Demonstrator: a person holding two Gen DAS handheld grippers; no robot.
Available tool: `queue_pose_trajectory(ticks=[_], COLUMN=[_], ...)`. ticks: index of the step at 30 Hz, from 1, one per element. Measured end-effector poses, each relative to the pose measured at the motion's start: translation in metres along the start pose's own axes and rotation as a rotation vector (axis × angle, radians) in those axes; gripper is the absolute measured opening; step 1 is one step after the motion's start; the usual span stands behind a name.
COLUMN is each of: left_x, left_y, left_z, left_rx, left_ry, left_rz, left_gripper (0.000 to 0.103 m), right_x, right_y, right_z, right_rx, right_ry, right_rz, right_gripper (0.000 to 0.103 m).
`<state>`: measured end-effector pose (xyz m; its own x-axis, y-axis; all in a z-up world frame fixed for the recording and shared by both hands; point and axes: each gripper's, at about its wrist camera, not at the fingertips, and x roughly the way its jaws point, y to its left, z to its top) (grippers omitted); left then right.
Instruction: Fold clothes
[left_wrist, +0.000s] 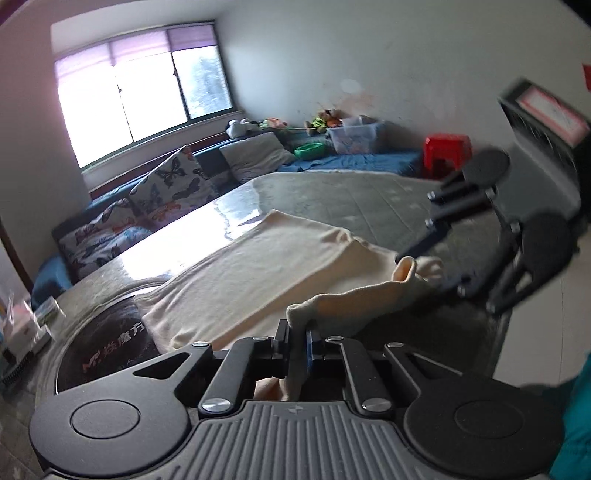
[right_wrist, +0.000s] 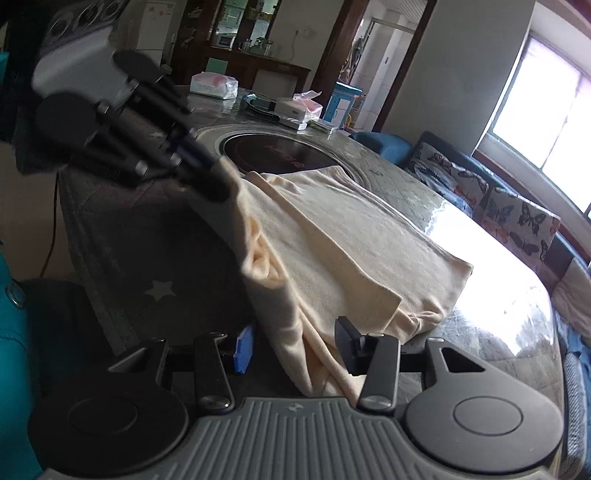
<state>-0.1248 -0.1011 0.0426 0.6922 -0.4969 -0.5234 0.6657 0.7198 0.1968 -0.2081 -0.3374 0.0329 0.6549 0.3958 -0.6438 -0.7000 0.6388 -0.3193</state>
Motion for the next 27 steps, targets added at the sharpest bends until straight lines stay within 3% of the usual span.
queue_pose_trajectory(ticks=[2,5,7,9,10,11,14,19,22,27], left_x=[0.002,0.006,0.006,0.004,0.002,0.0,-0.004,-0.004,-0.001,0.0], left_y=[0.005,0.007,0.005,0.002,-0.001,-0.004,-0.012,-0.025,-0.032,-0.034], left_z=[0.002,0.002,-0.002,-0.006,-0.009,-0.013,-0.024,-0.038,-0.044,-0.048], left_rx=[-0.025,-0.034,-0.025,-0.014,-0.007,0.004,0.04,0.126,0.193,0.272], left_ry=[0.001,0.01,0.022,0.032,0.038,0.038,0.048,0.058,0.066,0.084], left_rz=[-0.002,-0.008,-0.003,0.008,0.021,0.032,0.061,0.099,0.125,0.155], left_gripper=[0.009,0.009,0.013,0.016,0.028,0.033,0.043,0.049,0.048,0.02], right_x=[0.007,0.017,0.024,0.028,0.028,0.028,0.027,0.028,0.03,0.031], right_y=[-0.001,-0.005,-0.008,-0.015,-0.019,-0.023,-0.033,-0.045,-0.047,-0.039], right_z=[0.001,0.003,0.005,0.009,0.012,0.014,0.02,0.03,0.032,0.03], right_rx=[-0.007,0.006,0.015,0.048,0.073,0.096,0.16,0.225,0.225,0.198], right_ry=[-0.005,-0.01,-0.013,-0.011,-0.008,-0.005,-0.002,-0.004,-0.005,0.002], right_rz=[-0.003,0.011,0.02,0.037,0.048,0.059,0.079,0.09,0.083,0.058], right_gripper=[0.047,0.039,0.021,0.015,0.014,0.013,0.012,0.012,0.012,0.01])
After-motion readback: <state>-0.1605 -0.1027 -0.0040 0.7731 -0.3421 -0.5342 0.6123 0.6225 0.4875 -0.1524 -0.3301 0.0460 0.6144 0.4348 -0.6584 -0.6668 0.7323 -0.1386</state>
